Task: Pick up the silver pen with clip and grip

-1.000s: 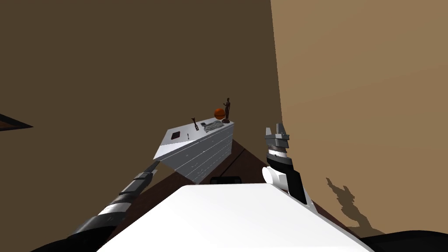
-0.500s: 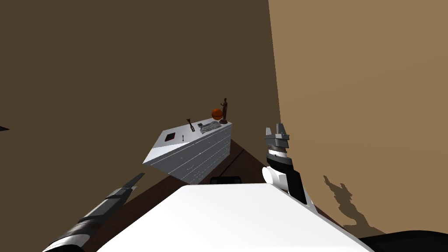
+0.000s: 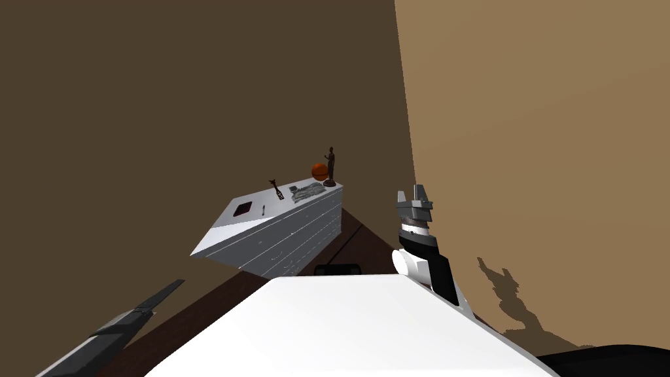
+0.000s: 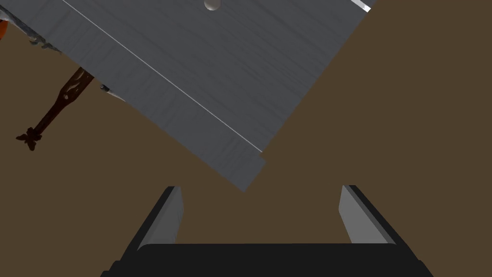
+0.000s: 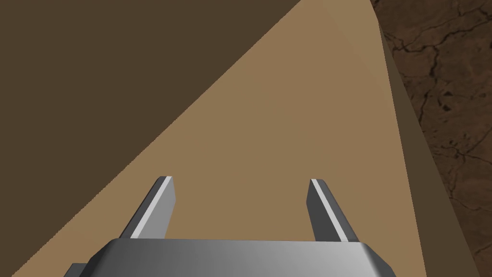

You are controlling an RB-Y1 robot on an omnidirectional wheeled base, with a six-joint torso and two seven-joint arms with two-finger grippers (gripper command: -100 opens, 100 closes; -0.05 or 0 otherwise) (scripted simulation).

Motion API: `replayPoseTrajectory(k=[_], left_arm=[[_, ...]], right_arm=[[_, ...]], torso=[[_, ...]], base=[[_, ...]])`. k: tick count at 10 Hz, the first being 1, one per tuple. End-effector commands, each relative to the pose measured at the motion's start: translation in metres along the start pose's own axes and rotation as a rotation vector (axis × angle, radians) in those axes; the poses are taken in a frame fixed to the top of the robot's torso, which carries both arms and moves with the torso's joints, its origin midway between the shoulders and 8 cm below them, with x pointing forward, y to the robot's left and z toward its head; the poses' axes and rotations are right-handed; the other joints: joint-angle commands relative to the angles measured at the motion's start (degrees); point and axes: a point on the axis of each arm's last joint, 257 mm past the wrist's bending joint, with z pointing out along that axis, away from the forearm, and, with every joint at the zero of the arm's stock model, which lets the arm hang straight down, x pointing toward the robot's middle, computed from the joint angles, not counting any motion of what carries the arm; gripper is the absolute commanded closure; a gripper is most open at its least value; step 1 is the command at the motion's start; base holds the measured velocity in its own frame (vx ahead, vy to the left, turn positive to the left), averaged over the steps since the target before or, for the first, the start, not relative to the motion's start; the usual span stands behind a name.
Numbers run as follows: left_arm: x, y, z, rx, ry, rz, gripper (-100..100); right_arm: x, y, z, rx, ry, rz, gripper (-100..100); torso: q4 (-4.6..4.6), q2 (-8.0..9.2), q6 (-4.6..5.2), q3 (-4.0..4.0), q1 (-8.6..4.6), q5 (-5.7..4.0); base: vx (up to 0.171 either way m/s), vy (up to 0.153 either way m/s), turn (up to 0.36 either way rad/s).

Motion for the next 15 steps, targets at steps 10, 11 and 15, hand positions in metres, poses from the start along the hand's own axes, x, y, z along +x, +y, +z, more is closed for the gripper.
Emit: replayPoseTrajectory(k=[10, 11, 15], left_arm=[[-0.061, 0.073, -0.075, -0.285, 0.099, 0.129, -100], [-0.061, 0.076, -0.080, -0.299, 0.105, 0.132, -100], [-0.078, 0.087, -0.098, -0.374, 0.152, 0.162, -100]], right_arm=[[0.000, 0.000, 0.000, 0.000, 0.000, 0.000, 0], [0.000, 0.000, 0.000, 0.000, 0.000, 0.000, 0], [0.000, 0.000, 0.000, 0.000, 0.000, 0.000, 0]], torso=[[0.00, -0.01, -0.01, -0.01, 0.11, 0.03], [-0.01, -0.04, 0.01, -0.03, 0.11, 0.03], [-0.02, -0.10, 0.02, -0.06, 0.11, 0.04]], base=[[0.069, -0.060, -0.080], [0.076, -0.037, -0.063], [0.081, -0.040, -0.109]])
